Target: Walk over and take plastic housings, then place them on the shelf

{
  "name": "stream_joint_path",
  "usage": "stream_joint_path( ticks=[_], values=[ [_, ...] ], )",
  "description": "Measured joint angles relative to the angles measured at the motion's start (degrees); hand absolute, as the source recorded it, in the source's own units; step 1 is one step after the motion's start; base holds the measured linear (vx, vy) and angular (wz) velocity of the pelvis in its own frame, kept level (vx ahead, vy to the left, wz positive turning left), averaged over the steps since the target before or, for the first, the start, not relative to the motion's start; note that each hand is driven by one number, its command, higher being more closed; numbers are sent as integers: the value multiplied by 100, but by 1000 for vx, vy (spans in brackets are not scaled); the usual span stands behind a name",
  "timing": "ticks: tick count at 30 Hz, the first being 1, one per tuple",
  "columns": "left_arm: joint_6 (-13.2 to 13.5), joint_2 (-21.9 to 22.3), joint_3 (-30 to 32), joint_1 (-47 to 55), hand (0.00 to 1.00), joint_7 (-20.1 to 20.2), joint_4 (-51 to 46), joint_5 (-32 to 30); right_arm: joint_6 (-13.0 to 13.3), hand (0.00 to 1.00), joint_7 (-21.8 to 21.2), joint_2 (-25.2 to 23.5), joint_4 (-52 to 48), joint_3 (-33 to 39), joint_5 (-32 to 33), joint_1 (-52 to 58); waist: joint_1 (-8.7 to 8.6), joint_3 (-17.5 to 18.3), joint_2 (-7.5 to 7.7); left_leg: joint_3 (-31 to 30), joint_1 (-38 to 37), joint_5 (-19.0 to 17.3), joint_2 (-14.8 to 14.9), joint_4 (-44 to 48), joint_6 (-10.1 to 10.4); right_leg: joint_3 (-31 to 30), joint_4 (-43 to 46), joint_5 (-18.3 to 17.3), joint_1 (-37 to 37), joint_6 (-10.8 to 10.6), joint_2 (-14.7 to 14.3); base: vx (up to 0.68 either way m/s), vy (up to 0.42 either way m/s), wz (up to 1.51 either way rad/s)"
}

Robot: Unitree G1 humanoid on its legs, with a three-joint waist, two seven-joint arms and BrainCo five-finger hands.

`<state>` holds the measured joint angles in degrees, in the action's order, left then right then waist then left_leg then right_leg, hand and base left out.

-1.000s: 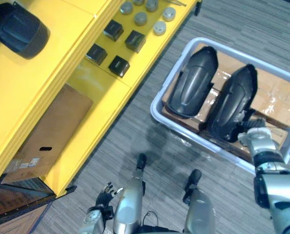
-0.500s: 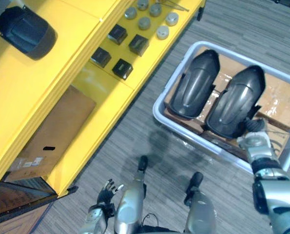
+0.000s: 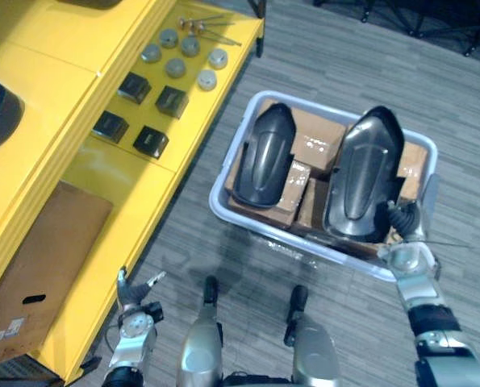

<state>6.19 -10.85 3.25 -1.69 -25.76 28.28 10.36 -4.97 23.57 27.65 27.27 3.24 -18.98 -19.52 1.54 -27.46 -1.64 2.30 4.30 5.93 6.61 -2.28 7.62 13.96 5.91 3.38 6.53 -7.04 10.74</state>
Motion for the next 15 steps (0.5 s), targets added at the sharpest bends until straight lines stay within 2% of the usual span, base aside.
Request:
stream_joint_path(
  ticks=[1, 2, 5, 10, 13, 15],
  values=[
    [4, 0, -16, 4, 0, 105, -166, 87, 20, 100, 54, 0, -19, 0, -8, 0, -6, 0, 0, 5, -14, -3, -8, 3, -4, -1, -24, 12, -23, -6, 4, -32, 12, -10],
    [4, -14, -95, -7, 0, 430, -643, 422, 24, 100, 187, 0, -24, 5, -52, -1, -16, 4, 5, 7, -26, -8, -17, 11, -6, -1, -74, 35, -60, -1, 7, 0, 0, 0],
    [-14, -27, -348, -76, 0, 808, -1396, 816, 43, 100, 434, -16, -62, 7, -222, -51, -16, 9, 12, 16, -15, -10, -21, 10, -5, -1, -139, 81, -70, -16, 5, 0, 0, -1],
    [-294, -22, -684, -465, 0, 1276, -2562, 1250, 356, 100, 938, -71, -556, 4, -634, -183, -75, 200, 8, 36, 23, -52, -19, 78, 13, -4, -241, 179, -96, -11, -7, 21, -4, -2],
    [-459, -56, -871, -829, 0, 1709, -2764, 1637, 655, 100, 1317, -78, -777, 3, -839, -297, -111, 378, 13, 60, -4, -115, -24, 126, 7, -7, -320, 203, -179, -13, -10, 36, -2, -3],
    [-664, -156, -1079, -1142, 0, 1991, -2773, 1741, 869, 100, 1514, -77, -981, 1, -927, -477, -136, 409, 12, 107, -19, -183, -23, 221, -3, -46, -373, 235, -225, -20, -13, -2, 1, -10]
  ],
)
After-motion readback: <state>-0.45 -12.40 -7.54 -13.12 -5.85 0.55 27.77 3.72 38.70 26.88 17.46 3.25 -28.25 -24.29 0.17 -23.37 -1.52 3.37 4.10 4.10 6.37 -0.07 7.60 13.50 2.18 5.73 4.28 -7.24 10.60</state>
